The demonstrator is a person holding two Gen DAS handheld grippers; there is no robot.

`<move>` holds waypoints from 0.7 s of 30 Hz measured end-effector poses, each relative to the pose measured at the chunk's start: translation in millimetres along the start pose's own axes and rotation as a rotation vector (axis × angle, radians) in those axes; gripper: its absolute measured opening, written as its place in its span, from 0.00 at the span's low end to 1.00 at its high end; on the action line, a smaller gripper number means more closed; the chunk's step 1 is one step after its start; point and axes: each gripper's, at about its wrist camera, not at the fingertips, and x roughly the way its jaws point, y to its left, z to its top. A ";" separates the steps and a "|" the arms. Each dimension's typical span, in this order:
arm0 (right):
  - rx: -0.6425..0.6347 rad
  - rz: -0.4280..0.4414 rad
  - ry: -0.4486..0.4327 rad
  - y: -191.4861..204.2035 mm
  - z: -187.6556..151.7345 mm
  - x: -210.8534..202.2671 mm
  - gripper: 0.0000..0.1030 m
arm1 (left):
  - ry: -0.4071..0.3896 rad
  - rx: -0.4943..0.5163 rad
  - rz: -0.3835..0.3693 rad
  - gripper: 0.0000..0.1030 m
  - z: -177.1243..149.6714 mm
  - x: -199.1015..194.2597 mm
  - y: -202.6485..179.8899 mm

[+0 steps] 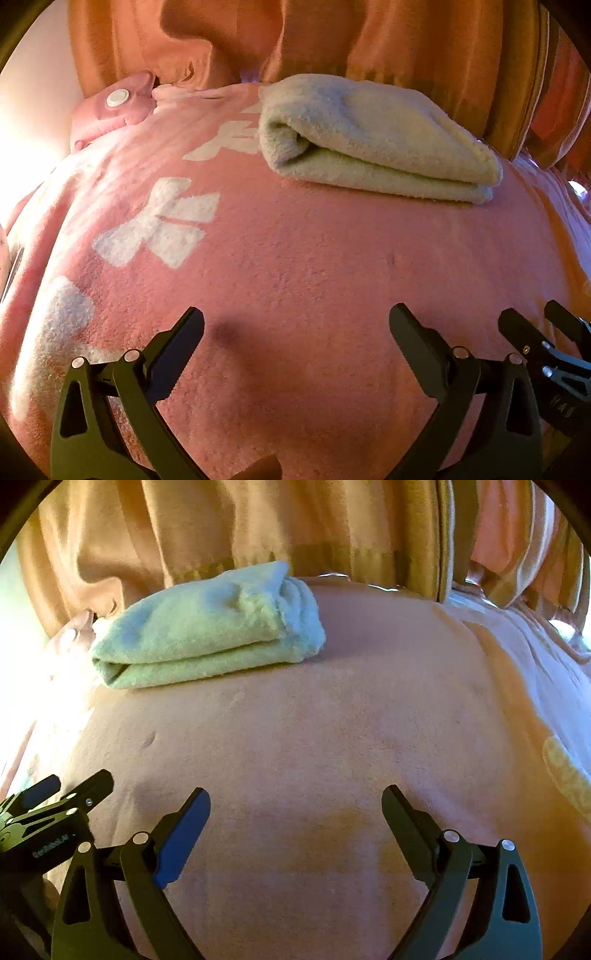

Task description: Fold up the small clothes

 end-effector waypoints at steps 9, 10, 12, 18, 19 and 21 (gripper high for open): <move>-0.046 -0.012 0.001 11.0 -3.4 -0.3 0.89 | 0.012 0.020 -0.003 0.95 -2.8 4.6 -9.6; -0.045 -0.011 0.004 11.0 -3.1 0.1 0.89 | 0.017 0.017 -0.004 0.95 -3.1 5.7 -9.8; -0.044 -0.014 -0.002 10.6 -2.9 -0.8 0.89 | 0.017 0.018 -0.001 0.95 -3.9 6.1 -10.9; -0.039 -0.013 0.003 11.4 -2.4 0.3 0.89 | 0.009 0.022 0.009 0.95 -3.7 5.6 -11.1; -0.038 -0.012 0.004 11.5 -2.4 0.5 0.89 | 0.006 0.023 0.011 0.95 -3.5 5.3 -10.9; -0.032 -0.012 0.006 11.5 -2.3 0.9 0.89 | 0.003 0.016 0.015 0.95 -3.7 4.9 -9.8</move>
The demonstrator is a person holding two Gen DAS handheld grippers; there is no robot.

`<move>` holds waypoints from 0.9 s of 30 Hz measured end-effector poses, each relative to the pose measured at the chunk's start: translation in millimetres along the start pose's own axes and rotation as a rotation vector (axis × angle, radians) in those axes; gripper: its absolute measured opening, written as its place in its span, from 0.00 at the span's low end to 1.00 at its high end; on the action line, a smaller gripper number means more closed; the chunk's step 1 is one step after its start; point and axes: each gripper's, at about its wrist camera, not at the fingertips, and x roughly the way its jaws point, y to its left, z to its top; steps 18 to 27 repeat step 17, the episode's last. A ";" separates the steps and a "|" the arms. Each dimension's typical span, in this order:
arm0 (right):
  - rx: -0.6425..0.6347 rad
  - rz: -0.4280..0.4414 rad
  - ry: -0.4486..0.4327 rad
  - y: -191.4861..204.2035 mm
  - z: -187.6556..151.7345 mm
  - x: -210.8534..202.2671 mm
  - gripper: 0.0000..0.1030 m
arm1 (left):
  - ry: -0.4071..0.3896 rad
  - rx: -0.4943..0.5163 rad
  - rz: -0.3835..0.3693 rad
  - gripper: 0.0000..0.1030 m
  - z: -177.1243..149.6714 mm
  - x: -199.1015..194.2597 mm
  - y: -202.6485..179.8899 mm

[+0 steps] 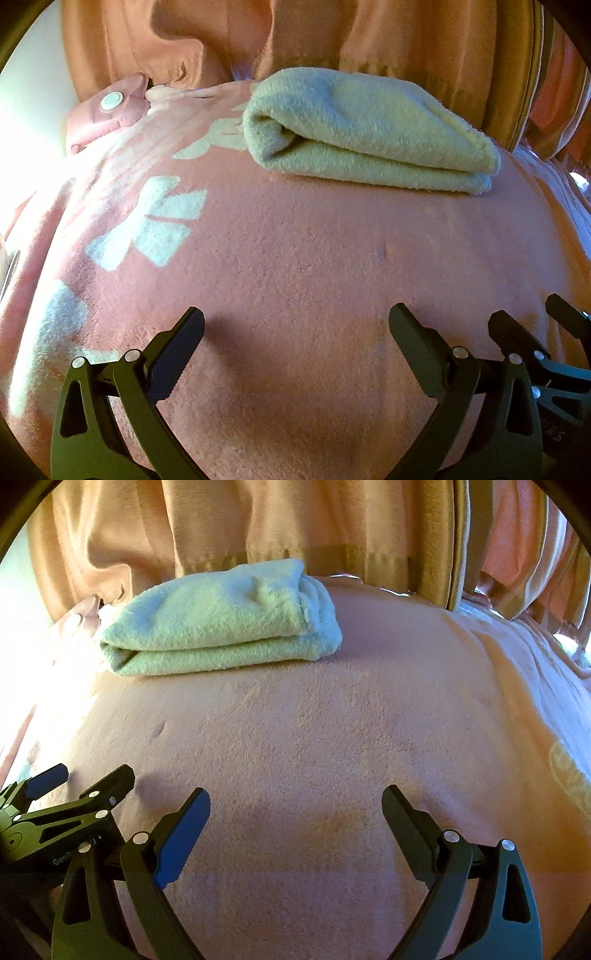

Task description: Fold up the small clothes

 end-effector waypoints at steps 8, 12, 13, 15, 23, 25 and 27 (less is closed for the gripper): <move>0.014 -0.012 0.000 -2.9 -1.1 1.2 0.89 | -0.018 0.005 0.010 0.94 0.2 -0.6 -0.3; 0.006 -0.029 0.006 -1.5 -1.5 2.8 0.89 | -0.031 0.029 0.028 0.87 -0.4 -2.9 -6.3; 0.004 -0.035 0.007 -1.3 -1.7 2.8 0.89 | -0.032 0.035 0.033 0.87 -0.3 -2.6 -7.1; 0.003 -0.038 0.002 -1.0 -1.9 2.2 0.89 | -0.030 0.037 0.030 0.87 0.3 -2.1 -7.4; 0.002 -0.040 -0.006 -0.9 -2.2 1.3 0.89 | -0.025 0.031 0.023 0.87 0.4 -1.8 -6.9; 0.002 -0.040 -0.006 -0.9 -2.2 1.3 0.89 | -0.025 0.031 0.023 0.87 0.4 -1.8 -6.9; 0.002 -0.040 -0.006 -0.9 -2.2 1.3 0.89 | -0.025 0.031 0.023 0.87 0.4 -1.8 -6.9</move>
